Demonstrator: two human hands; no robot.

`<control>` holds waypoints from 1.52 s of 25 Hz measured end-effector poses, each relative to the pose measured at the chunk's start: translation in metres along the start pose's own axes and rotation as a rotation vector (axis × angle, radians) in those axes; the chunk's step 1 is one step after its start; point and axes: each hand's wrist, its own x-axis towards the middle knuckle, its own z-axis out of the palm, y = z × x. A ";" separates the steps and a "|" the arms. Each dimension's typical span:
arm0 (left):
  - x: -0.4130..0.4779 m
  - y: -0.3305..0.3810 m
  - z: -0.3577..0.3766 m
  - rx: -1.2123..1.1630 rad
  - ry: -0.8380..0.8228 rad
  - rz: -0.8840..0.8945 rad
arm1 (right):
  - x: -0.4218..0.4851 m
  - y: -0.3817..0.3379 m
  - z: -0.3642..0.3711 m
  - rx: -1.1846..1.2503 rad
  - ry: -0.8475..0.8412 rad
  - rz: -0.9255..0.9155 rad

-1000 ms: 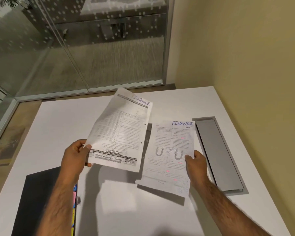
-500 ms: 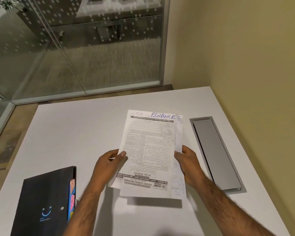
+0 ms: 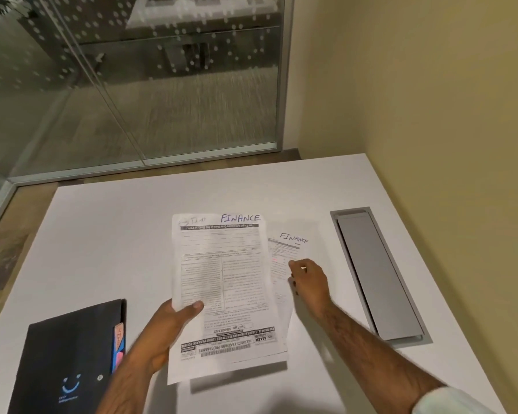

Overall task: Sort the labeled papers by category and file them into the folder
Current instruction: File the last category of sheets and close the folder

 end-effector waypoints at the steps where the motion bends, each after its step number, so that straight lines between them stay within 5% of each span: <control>1: -0.004 -0.003 -0.009 0.008 0.032 -0.009 | 0.015 0.010 0.000 -0.174 0.089 -0.072; 4: -0.017 -0.008 -0.032 0.007 0.124 -0.033 | 0.064 0.026 -0.004 -0.576 0.175 -0.257; 8: -0.029 -0.009 -0.060 0.011 0.149 -0.055 | 0.105 0.031 0.003 -1.009 0.137 -0.248; 15: -0.041 -0.014 -0.078 0.064 0.081 -0.057 | 0.083 0.050 0.021 -1.103 0.284 -0.409; 17: -0.040 -0.015 -0.078 0.054 0.080 -0.059 | 0.073 0.051 0.026 -0.987 0.324 -0.385; 20: -0.039 -0.014 -0.077 0.032 0.100 -0.053 | 0.050 0.047 0.029 -0.465 0.358 -0.173; 22: -0.041 -0.012 -0.072 0.017 0.109 -0.029 | 0.026 0.032 0.018 -0.242 0.395 -0.192; 27: -0.044 -0.011 -0.068 -0.009 0.052 0.009 | -0.051 -0.048 -0.051 -0.147 0.422 -0.431; 33: -0.054 0.005 -0.034 0.087 0.002 0.069 | -0.120 -0.134 -0.116 0.269 0.230 -0.521; 38: -0.065 0.026 -0.001 0.121 -0.088 0.090 | -0.123 -0.129 -0.098 0.512 0.075 -0.350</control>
